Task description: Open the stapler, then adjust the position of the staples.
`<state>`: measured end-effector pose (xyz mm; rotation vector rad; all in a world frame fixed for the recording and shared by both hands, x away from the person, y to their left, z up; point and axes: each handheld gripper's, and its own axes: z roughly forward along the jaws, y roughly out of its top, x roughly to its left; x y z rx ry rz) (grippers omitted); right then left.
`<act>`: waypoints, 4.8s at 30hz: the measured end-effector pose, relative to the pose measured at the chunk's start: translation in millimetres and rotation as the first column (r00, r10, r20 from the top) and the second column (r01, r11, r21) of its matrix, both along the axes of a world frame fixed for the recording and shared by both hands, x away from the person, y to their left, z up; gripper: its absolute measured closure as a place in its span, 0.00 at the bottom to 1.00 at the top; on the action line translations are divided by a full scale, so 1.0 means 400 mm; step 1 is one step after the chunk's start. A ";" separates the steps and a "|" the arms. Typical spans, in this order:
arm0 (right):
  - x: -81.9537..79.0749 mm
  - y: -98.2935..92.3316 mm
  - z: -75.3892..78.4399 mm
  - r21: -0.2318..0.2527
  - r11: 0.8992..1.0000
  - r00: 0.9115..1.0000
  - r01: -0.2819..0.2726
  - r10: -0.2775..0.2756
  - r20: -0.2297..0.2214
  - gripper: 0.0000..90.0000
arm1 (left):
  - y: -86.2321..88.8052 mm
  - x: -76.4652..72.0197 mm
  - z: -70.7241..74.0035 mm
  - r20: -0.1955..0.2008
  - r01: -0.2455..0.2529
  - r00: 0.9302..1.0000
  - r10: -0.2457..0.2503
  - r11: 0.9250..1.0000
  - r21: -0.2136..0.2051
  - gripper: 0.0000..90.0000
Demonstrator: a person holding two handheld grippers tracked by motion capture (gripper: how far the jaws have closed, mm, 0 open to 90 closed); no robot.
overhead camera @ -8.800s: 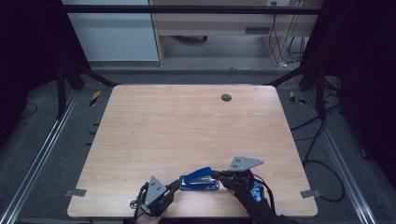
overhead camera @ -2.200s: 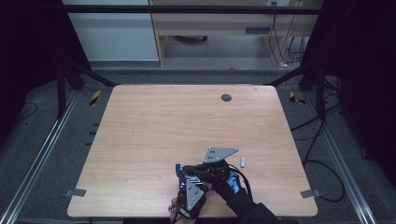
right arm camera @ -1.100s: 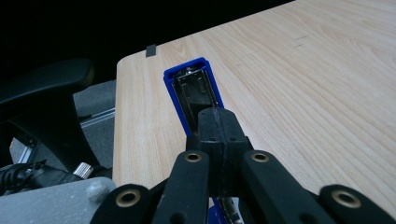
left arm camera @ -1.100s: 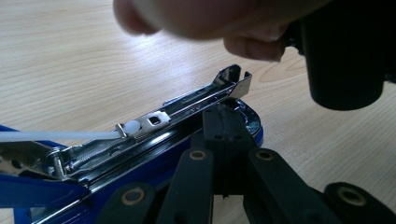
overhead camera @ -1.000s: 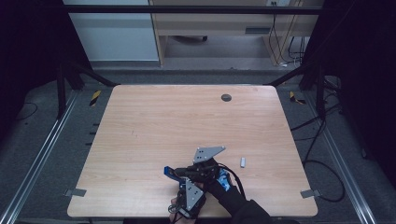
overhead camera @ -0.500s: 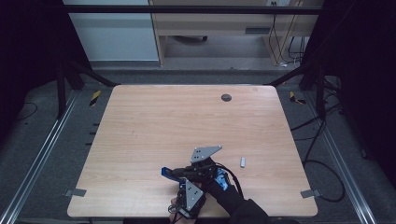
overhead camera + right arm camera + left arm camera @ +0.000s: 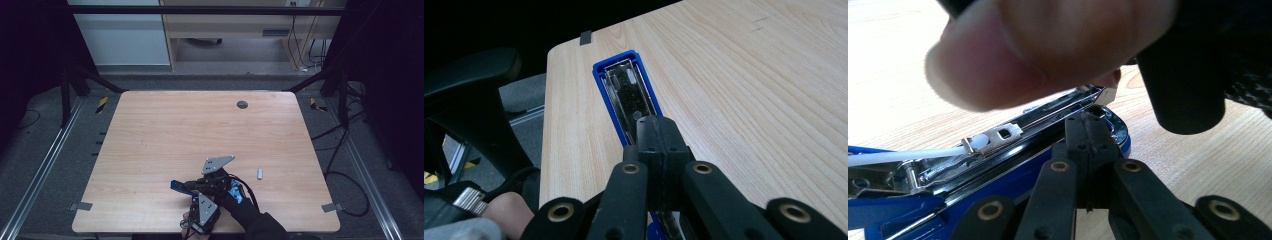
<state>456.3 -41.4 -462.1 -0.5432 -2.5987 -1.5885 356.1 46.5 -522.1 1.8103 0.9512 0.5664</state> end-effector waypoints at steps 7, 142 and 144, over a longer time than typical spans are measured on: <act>0.004 0.011 -0.008 -0.023 1.000 1.000 -0.006 0.006 -0.004 1.00 | 0.000 0.000 0.000 0.001 0.000 1.000 0.000 1.000 -0.002 1.00; 0.039 -0.432 -0.043 -0.268 0.669 0.711 0.694 -0.696 0.103 0.68 | 0.596 0.194 0.147 -0.048 -0.180 0.981 0.188 0.975 0.132 0.44; 0.041 -0.436 -0.048 -0.277 0.667 0.710 0.692 -0.698 0.094 0.68 | 0.599 0.195 0.148 -0.049 -0.183 0.981 0.190 0.975 0.127 0.44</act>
